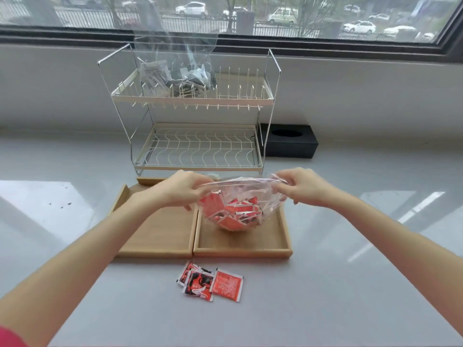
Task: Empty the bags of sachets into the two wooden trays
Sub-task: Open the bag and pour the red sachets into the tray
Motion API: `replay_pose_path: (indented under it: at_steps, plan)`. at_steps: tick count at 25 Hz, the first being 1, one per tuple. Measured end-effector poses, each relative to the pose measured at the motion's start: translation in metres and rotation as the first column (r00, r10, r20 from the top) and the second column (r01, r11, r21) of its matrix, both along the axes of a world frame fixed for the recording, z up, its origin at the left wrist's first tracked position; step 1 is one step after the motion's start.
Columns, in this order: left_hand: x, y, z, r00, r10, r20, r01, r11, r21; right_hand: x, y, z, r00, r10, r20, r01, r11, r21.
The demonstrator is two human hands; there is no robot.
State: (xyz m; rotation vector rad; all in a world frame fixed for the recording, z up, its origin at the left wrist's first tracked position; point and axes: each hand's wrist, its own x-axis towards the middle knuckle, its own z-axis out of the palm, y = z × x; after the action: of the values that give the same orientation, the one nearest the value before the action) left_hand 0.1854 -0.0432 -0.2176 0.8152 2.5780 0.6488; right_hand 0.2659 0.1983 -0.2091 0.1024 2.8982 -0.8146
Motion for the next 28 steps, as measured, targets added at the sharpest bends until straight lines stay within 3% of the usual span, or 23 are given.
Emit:
replay_pose_path:
  at_steps: [4,10,14,20,28]
  plan:
    - [-0.015,0.010,0.035,0.999,0.028,-0.018,-0.028,0.999,-0.015,-0.020,0.006,0.040,0.999,-0.020,-0.049,0.021,1.000,0.023]
    - [-0.035,0.021,0.086,0.991,0.050,-0.126,-0.040,0.996,0.078,-0.037,0.011,0.089,0.983,-0.009,-0.184,0.035,0.990,0.138]
    - [-0.040,0.022,0.103,0.979,0.057,-0.196,-0.033,0.992,0.123,-0.045,0.017,0.108,0.967,-0.033,-0.251,0.063,0.992,0.111]
    - [-0.043,0.016,0.137,0.903,0.015,-0.430,-0.035,0.999,-0.039,-0.048,0.019,0.130,0.955,-0.036,-0.293,0.052,0.997,0.047]
    - [-0.048,0.015,0.146,0.893,0.019,-0.449,0.011,0.998,0.065,-0.054,0.024,0.140,0.938,-0.021,-0.346,0.052,0.996,0.079]
